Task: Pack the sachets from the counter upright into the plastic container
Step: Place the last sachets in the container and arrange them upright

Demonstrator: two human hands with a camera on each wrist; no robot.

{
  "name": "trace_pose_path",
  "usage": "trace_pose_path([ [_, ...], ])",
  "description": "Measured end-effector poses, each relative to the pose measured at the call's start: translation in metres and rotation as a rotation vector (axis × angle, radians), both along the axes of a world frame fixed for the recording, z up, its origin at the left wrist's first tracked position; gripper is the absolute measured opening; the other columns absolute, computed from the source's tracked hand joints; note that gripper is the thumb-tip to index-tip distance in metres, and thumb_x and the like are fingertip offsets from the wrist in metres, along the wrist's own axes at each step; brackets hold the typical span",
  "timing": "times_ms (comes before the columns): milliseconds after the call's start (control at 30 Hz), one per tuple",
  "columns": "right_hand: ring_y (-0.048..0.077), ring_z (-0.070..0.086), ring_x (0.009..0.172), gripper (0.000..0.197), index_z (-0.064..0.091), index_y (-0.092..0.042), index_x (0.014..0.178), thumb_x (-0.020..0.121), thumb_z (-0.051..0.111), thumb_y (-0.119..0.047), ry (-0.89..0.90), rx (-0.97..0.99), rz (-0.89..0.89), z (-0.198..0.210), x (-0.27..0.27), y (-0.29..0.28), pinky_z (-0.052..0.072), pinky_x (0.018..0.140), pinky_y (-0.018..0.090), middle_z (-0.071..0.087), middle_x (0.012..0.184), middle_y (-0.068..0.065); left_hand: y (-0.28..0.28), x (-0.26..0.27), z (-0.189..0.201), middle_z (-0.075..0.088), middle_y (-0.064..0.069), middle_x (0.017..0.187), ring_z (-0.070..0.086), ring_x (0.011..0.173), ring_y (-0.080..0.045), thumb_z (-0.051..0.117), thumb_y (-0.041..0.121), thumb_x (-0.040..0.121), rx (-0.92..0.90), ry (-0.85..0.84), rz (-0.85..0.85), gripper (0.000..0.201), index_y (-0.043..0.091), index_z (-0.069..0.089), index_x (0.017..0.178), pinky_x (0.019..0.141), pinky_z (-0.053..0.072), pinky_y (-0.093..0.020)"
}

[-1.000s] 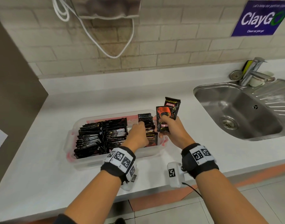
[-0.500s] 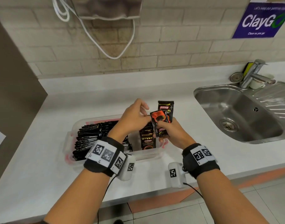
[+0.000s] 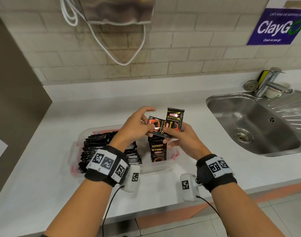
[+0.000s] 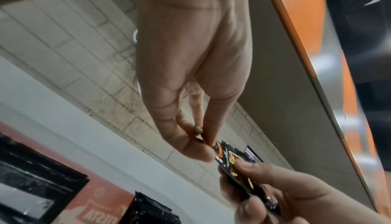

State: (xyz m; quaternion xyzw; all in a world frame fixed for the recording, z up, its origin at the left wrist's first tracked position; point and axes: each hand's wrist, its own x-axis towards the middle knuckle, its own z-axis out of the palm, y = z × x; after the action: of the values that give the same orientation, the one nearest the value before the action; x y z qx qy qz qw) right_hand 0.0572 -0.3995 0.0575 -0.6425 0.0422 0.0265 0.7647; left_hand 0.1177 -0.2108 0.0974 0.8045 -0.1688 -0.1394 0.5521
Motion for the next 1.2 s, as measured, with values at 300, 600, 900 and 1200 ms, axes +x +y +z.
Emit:
trace_pose_path([
  [300, 0.029, 0.066, 0.073, 0.048, 0.054, -0.012, 0.126, 0.084, 0.078, -0.015, -0.032, -0.105, 0.032, 0.000, -0.002, -0.003, 0.054, 0.050, 0.029, 0.073, 0.101, 0.011, -0.008, -0.006, -0.001, 0.068, 0.010, 0.091, 0.064, 0.084, -0.006, 0.075, 0.033, 0.087, 0.309, -0.198, -0.101, 0.021, 0.032, 0.067, 0.106, 0.066, 0.041, -0.015],
  [600, 0.029, 0.067, 0.070, 0.027, 0.054, -0.014, 0.118, 0.093, 0.064, -0.012, -0.041, -0.053, 0.001, -0.004, -0.006, -0.011, 0.053, 0.052, 0.033, 0.072, 0.095, 0.011, -0.004, -0.008, -0.002, 0.069, 0.011, 0.078, 0.063, 0.072, 0.001, 0.074, 0.020, 0.090, 0.194, -0.117, -0.102, 0.009, 0.025, 0.067, 0.093, 0.076, 0.047, -0.025],
  [900, 0.025, 0.063, 0.066, 0.017, 0.058, -0.016, 0.106, 0.097, 0.054, -0.002, -0.093, -0.157, -0.098, -0.002, -0.017, -0.027, 0.051, 0.049, 0.032, 0.067, 0.081, 0.007, -0.006, -0.021, -0.021, 0.057, -0.007, 0.085, 0.061, 0.076, -0.023, 0.069, 0.002, 0.088, 0.246, 0.048, -0.081, 0.026, 0.020, 0.051, 0.095, 0.081, 0.060, -0.051],
  [1200, 0.022, 0.056, 0.067, 0.020, 0.066, -0.004, 0.103, 0.090, 0.059, 0.011, -0.087, -0.165, -0.071, -0.006, -0.022, -0.028, 0.052, 0.055, 0.030, 0.061, 0.093, 0.018, -0.024, -0.031, -0.048, 0.053, -0.003, 0.086, 0.056, 0.075, -0.020, 0.069, 0.000, 0.085, 0.480, -0.013, -0.042, 0.032, 0.021, 0.046, 0.080, 0.061, 0.048, -0.031],
])
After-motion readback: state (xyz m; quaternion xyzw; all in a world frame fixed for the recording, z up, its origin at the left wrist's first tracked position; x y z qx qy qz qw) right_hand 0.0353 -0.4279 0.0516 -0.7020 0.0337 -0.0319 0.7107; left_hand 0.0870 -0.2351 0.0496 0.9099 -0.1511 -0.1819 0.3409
